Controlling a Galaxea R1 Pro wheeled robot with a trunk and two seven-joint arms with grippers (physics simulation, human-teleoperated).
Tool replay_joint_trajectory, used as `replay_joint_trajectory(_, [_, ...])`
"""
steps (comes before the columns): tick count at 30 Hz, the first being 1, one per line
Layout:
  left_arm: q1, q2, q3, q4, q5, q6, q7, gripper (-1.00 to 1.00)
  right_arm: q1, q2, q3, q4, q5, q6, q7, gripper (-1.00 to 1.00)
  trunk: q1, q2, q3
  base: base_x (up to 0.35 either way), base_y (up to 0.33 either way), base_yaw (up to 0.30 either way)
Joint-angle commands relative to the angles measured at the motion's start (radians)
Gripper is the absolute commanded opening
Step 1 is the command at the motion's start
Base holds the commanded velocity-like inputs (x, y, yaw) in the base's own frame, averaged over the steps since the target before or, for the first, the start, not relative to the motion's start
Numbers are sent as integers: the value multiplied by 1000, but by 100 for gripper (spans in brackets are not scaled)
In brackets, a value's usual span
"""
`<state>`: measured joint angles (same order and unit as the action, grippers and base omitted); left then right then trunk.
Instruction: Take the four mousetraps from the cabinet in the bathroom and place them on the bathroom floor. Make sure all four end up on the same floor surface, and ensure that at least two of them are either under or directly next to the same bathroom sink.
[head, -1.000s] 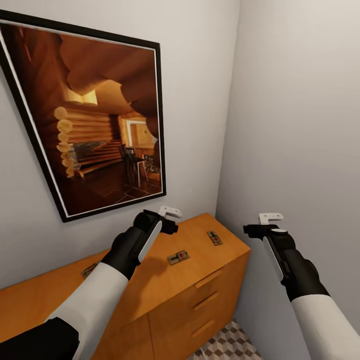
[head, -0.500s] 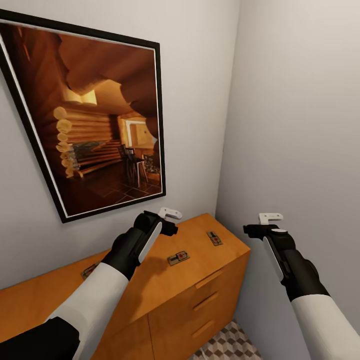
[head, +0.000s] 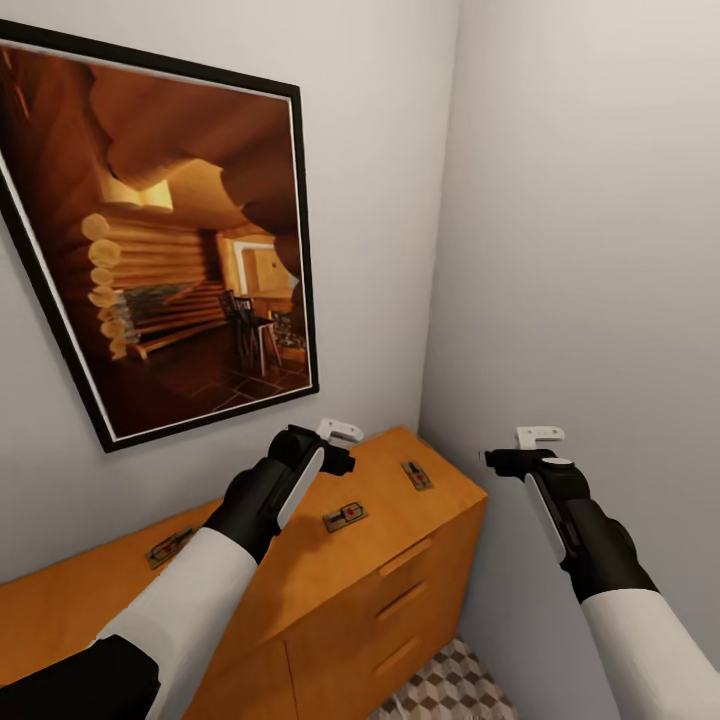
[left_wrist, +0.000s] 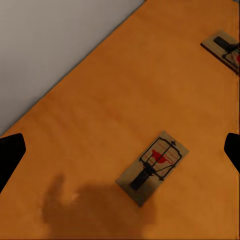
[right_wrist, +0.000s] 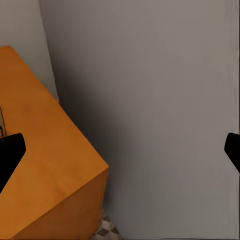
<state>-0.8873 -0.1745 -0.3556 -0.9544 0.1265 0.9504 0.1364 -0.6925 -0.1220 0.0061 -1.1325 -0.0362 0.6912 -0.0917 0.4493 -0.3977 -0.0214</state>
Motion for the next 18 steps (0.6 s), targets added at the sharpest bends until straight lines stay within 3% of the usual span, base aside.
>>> replay_joint_trajectory(1, [-1,0,-1,0,11,-1,10,100,-1,0,1,-1,-4,5,-5,100,1,-2,-2,0,0,-245])
replay_joint_trajectory(12, [15,0,-1,4,12,-31,9,100,-1,2,0,0,-11,5,-5,100,1,-2,2,0,0,-245])
replay_joint_trajectory(18, [47,0,-1,5,12,-51,10,100,-1,2,1,1,-11,6,-5,100,1,-2,4,0,0,-111])
